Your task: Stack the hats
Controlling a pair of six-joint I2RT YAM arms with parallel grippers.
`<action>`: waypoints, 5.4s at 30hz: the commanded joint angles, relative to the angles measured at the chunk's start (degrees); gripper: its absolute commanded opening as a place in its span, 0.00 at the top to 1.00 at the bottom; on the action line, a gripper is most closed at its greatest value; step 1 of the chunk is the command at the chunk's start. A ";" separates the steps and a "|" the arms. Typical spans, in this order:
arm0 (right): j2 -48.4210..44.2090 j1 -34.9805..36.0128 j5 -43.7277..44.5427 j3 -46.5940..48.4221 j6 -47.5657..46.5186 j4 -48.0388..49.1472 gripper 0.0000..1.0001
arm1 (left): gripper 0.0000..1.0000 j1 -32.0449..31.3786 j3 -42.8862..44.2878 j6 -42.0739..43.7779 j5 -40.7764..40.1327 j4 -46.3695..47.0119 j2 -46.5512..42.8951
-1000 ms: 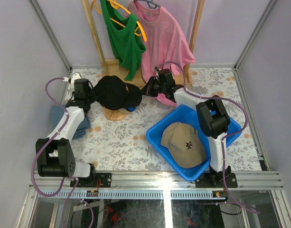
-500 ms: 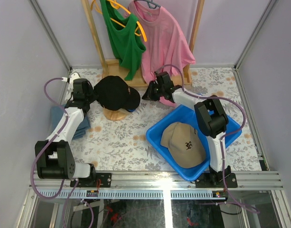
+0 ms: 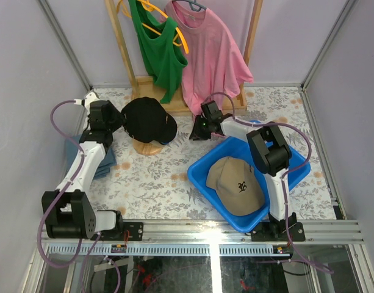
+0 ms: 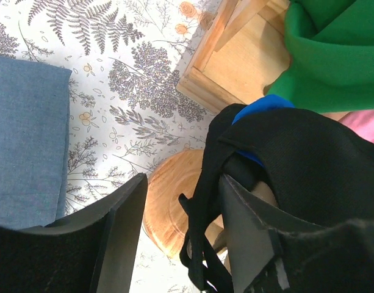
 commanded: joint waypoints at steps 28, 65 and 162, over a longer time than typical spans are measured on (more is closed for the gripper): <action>-29.26 2.10 16.47 -4.30 -16.23 -6.66 0.66 | 0.40 -0.68 7.21 -14.43 -16.30 -14.48 -10.76; -52.88 2.74 19.40 -29.34 -17.17 -25.92 0.33 | 0.39 -29.23 10.60 -9.51 -19.87 -13.06 -8.12; -52.75 -5.01 -24.44 1.22 3.35 17.28 0.94 | 0.16 -17.42 -12.73 -88.06 53.87 74.15 -11.35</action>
